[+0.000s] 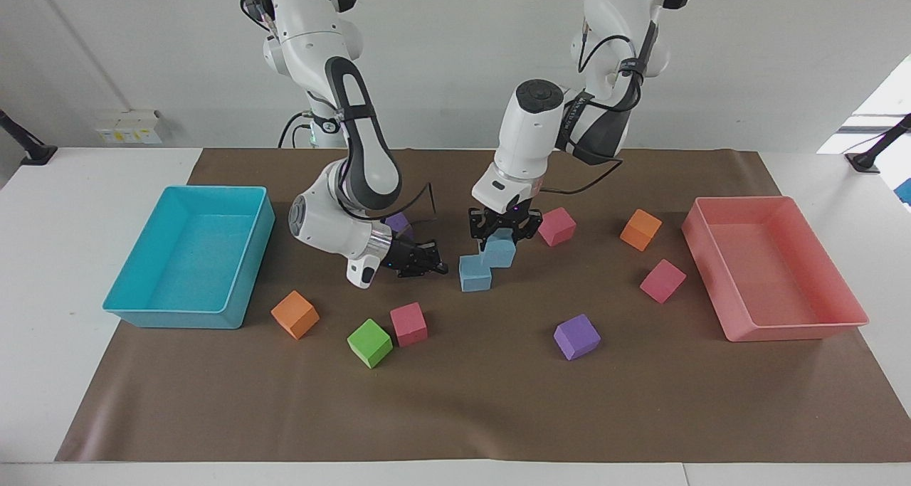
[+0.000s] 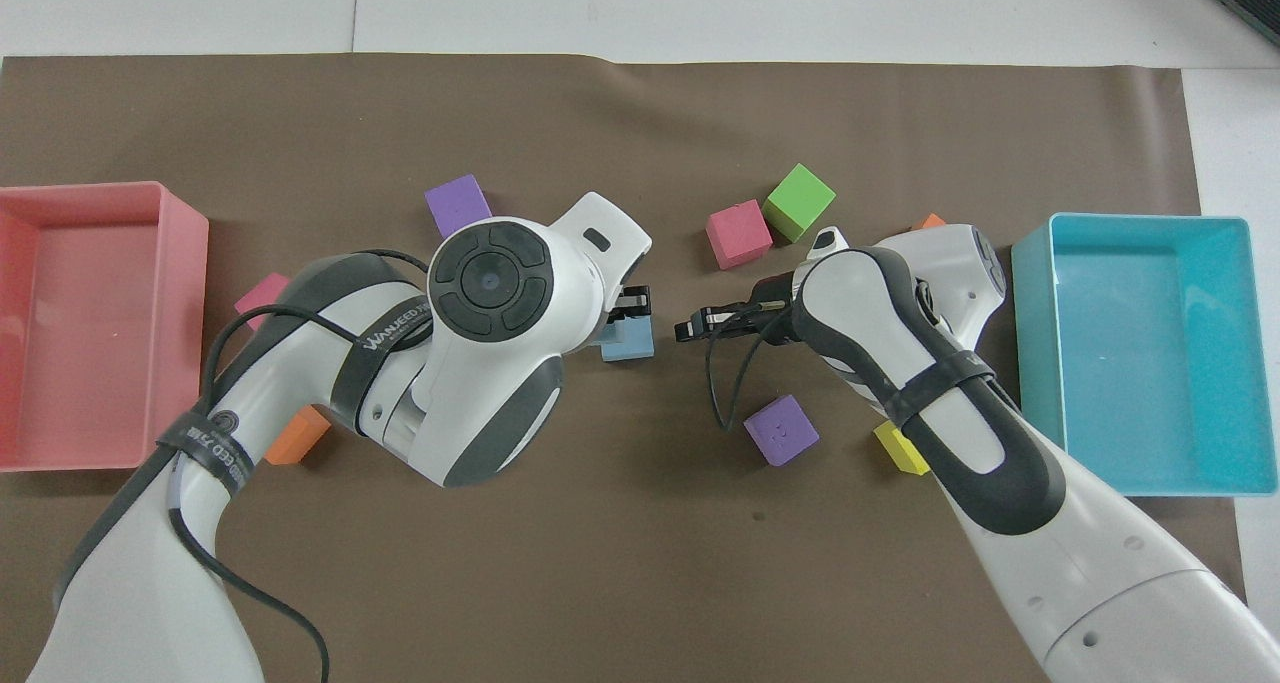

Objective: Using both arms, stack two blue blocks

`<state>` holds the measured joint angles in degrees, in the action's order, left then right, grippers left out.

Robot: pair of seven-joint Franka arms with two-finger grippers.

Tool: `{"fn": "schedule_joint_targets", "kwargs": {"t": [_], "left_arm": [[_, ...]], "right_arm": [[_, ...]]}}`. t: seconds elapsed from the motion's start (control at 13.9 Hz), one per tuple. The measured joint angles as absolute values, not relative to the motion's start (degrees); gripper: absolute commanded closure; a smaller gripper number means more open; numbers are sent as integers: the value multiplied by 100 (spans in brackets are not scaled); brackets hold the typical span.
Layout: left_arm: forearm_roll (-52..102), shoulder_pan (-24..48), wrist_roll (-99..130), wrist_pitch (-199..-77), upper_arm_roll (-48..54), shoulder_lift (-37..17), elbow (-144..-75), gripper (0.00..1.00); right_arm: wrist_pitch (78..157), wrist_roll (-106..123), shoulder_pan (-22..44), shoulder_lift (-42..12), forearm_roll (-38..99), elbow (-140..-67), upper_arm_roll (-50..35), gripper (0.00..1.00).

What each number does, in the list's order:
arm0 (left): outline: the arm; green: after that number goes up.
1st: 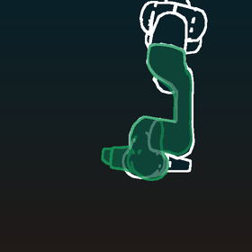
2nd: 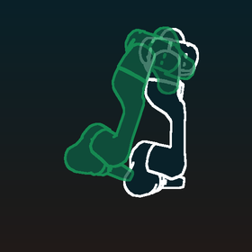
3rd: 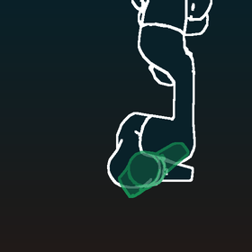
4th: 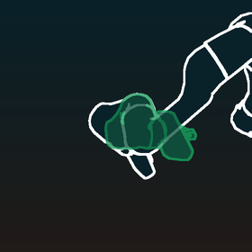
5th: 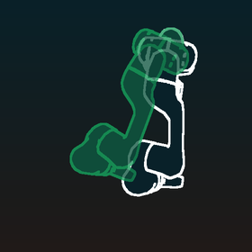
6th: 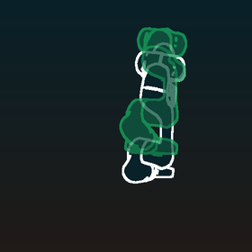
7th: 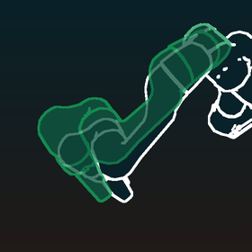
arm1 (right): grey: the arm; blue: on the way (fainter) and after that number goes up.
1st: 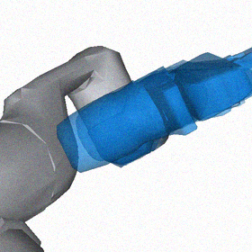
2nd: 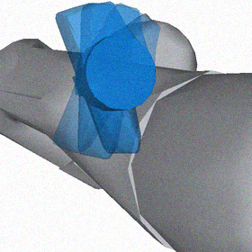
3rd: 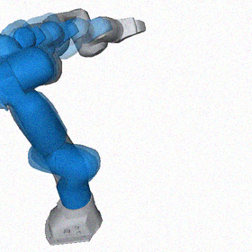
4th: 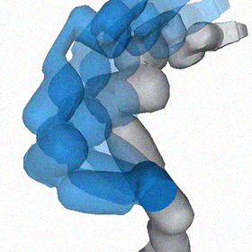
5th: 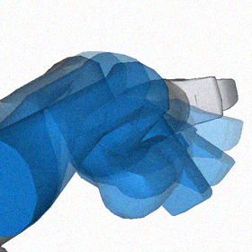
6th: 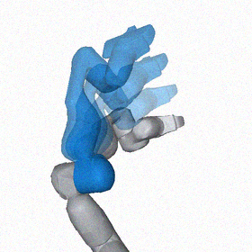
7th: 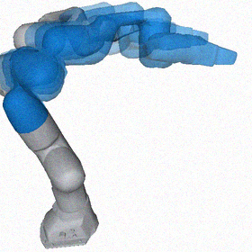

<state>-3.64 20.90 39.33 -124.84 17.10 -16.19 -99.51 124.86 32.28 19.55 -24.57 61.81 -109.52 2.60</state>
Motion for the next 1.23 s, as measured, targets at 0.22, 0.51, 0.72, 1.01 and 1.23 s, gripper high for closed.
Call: {"fn": "schedule_joint_targets", "kwargs": {"t": [0.22, 0.51, 0.72, 1.01, 1.23], "left_arm": [[-360, 2206, 4070, -12241, 1704, -1846, -9638, 53], [-360, 2312, 4187, -12172, 1703, -2148, -9496, 54], [-363, 2334, 4276, -12166, 1696, -2274, -9374, 54], [-558, 2437, 4439, -12119, 1684, -2386, -9280, 54], [-692, 2485, 4452, -11970, 1683, -2417, -9205, 54]], "right_arm": [[12486, 3228, 1956, -2457, 6181, -10952, 260, 100], [12486, 3228, 1956, -2457, 6181, -10953, 260, 100], [12486, 3228, 1956, -2457, 6181, -10959, 261, 100], [12486, 3228, 1956, -2457, 6181, -10964, 262, 100], [12486, 3228, 1956, -2457, 6181, -10964, 262, 100]]}}
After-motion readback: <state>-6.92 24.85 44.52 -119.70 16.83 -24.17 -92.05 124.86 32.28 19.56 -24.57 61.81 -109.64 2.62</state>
